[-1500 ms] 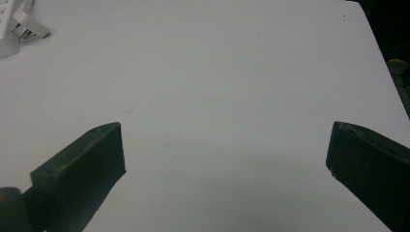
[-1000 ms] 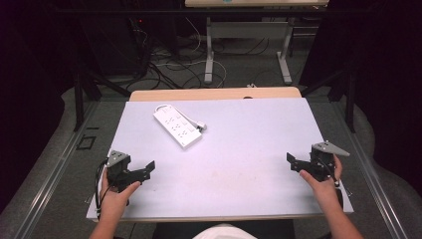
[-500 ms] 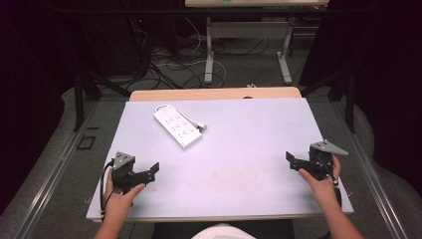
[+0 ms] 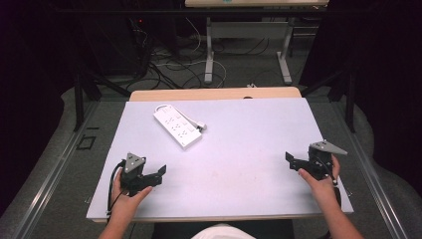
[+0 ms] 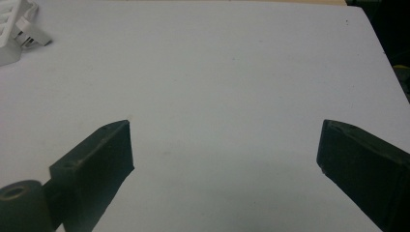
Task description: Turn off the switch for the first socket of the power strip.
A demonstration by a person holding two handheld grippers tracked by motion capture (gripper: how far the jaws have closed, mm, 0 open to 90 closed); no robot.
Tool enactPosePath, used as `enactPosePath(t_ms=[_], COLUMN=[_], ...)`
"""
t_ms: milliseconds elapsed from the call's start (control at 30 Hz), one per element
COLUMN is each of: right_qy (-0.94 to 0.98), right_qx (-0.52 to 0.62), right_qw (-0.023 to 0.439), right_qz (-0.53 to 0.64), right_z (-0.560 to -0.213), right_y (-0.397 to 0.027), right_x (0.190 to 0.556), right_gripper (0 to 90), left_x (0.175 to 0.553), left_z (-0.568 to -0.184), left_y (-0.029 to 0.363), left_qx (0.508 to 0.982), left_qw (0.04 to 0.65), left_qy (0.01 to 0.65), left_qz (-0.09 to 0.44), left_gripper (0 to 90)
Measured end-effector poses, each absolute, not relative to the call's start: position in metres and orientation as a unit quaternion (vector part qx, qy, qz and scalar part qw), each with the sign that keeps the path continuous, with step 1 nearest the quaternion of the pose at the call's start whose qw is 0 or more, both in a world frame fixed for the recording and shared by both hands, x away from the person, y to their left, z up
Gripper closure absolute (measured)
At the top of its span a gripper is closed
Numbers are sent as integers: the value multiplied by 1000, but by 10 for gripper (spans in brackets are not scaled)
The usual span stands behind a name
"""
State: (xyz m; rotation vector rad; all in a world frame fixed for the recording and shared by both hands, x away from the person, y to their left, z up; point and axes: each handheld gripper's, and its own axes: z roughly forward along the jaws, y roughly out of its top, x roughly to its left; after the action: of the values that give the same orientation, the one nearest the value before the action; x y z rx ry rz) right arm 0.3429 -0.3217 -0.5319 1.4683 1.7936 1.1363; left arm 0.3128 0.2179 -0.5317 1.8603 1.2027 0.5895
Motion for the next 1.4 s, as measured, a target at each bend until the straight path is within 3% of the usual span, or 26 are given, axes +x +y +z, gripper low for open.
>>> enactPosePath(t_ms=[367,533,567,833,1400], right_qy=[671,671,672,673,668], right_qx=[548,547,547,548,553], right_qw=[271,269,269,265,270], right_qz=[419,421,421,421,419], right_z=[-534,-535,-535,-536,-536], right_y=[-321,-320,-320,-320,-319], right_x=[344,344,344,345,344], right_gripper=[56,56,56,57,57], left_x=[311,310,309,308,323], left_z=[-532,-532,-532,-531,-519], left_y=[216,215,214,213,206], left_qx=[758,761,762,765,768], left_qw=[384,374,375,348,353], left_qy=[464,461,460,474,478], left_qz=[251,262,260,262,241], left_gripper=[360,390,441,465,523])
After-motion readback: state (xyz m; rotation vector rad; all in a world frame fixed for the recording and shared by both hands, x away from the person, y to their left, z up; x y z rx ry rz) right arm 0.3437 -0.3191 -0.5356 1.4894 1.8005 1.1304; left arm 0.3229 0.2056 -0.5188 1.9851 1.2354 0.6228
